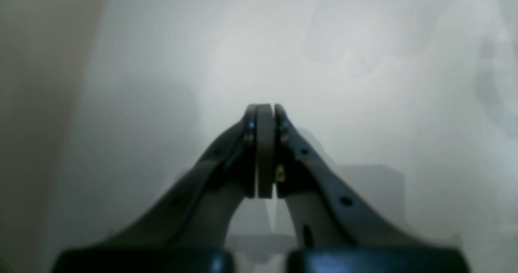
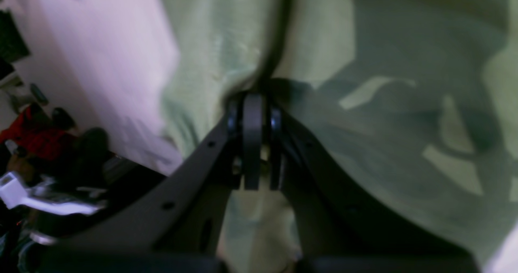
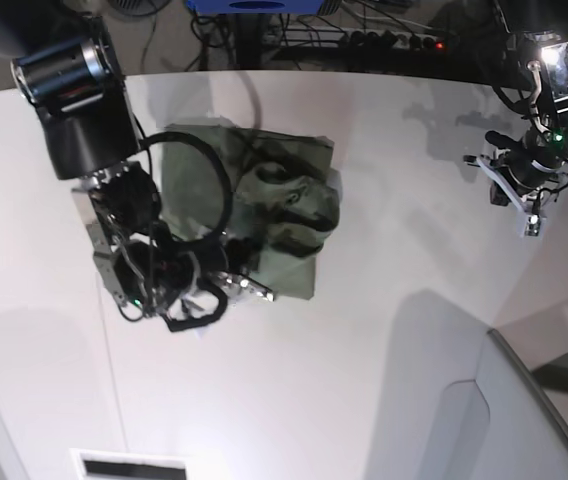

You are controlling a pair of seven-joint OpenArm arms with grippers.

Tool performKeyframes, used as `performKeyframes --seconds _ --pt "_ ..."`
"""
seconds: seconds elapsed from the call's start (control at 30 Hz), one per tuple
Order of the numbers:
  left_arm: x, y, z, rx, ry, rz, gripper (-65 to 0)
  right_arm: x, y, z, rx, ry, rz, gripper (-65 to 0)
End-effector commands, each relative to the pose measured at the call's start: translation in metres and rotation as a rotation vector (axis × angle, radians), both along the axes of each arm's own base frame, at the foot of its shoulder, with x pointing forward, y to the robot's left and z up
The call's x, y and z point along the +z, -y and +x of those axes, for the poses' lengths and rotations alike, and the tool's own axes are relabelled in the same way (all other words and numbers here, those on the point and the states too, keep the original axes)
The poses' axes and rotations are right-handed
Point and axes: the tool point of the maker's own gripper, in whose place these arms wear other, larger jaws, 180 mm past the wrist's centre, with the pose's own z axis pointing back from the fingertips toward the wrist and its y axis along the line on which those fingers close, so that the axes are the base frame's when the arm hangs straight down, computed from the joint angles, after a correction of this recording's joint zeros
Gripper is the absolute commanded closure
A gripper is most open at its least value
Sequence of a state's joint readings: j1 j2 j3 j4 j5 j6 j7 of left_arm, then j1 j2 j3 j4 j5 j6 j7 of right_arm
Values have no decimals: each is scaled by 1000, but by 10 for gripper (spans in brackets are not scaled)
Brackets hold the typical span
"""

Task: Layout the t-shirt on the table in an organized manner, then fold the t-shirt properly
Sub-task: 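Smooth the folded shirt's edge with the right gripper and withdraw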

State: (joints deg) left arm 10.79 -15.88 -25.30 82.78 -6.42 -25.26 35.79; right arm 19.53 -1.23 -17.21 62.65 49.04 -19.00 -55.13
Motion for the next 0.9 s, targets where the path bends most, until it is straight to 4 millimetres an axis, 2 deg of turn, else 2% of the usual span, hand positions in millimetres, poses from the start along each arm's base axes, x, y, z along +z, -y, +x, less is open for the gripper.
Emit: performKeyframes --seconds 0.0,0.17,0.27,0.37,0.5,0.6,0.7,0.87 --pt "13 -7 9 1 43 17 0 18 -15 14 15 38 41 -27" --pt "12 -7 9 1 41 17 0 27 -41 29 39 90 33 -27" --pt "11 -7 8 1 38 17 0 35 -56 45 111 225 -30 -27" --pt "11 -7 7 1 37 17 0 47 -75 51 230 381 -25 -27" --pt "10 -8 6 1 34 18 0 46 -46 54 250 418 -58 -27" --pt "12 -12 5 -2 31 30 0 42 -18 30 244 317 -100 -27" --pt "6 -17 2 9 11 26 0 39 2 -2 153 214 -86 -27" --pt "7 -15 8 1 40 21 0 18 19 -48 96 77 -37 -27"
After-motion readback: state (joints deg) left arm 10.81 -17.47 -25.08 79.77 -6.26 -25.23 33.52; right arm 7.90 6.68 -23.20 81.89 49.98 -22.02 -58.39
